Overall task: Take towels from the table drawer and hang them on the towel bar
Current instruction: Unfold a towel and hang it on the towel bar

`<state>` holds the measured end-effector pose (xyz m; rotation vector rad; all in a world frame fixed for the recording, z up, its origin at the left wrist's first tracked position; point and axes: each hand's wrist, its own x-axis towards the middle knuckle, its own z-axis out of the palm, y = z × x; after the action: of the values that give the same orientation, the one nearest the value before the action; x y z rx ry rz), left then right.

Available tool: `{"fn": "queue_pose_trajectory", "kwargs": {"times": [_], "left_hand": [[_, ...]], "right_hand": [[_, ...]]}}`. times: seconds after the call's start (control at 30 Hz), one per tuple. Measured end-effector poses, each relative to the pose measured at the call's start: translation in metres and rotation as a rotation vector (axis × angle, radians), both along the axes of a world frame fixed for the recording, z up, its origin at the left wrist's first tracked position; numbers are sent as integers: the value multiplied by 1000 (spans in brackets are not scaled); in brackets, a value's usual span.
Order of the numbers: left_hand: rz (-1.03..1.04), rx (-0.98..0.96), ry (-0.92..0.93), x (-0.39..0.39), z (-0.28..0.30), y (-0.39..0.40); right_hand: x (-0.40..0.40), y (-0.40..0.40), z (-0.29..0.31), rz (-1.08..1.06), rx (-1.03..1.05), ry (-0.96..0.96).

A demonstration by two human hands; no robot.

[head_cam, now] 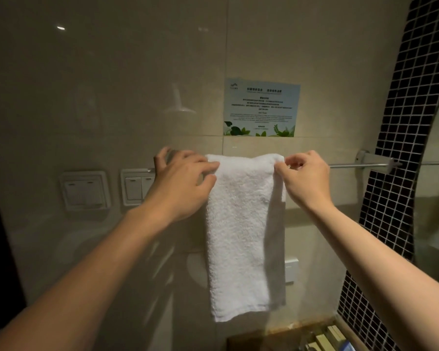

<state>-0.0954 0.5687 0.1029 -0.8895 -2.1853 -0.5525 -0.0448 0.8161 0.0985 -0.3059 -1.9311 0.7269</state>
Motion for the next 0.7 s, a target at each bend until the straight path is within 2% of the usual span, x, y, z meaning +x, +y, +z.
{"fn": "queue_pose_trajectory", "kwargs": {"times": [0.1,0.27,0.5,0.6,0.7], "left_hand": [[-9,36,44,0,-8,-3],[91,12,117,3,-7,-4],[173,-177,230,3,-4,4],[234,-223,259,-2,8,3],[274,-298,157,-8,26,6]], "right_hand": [[4,-1,-6,14,12,-1],[5,0,-14,-9,9,-78],[8,-12,-34,126,-120,-223],[9,-19,-28,95,-67,-170],[8,-25,-1,30,-24,-106]]}}
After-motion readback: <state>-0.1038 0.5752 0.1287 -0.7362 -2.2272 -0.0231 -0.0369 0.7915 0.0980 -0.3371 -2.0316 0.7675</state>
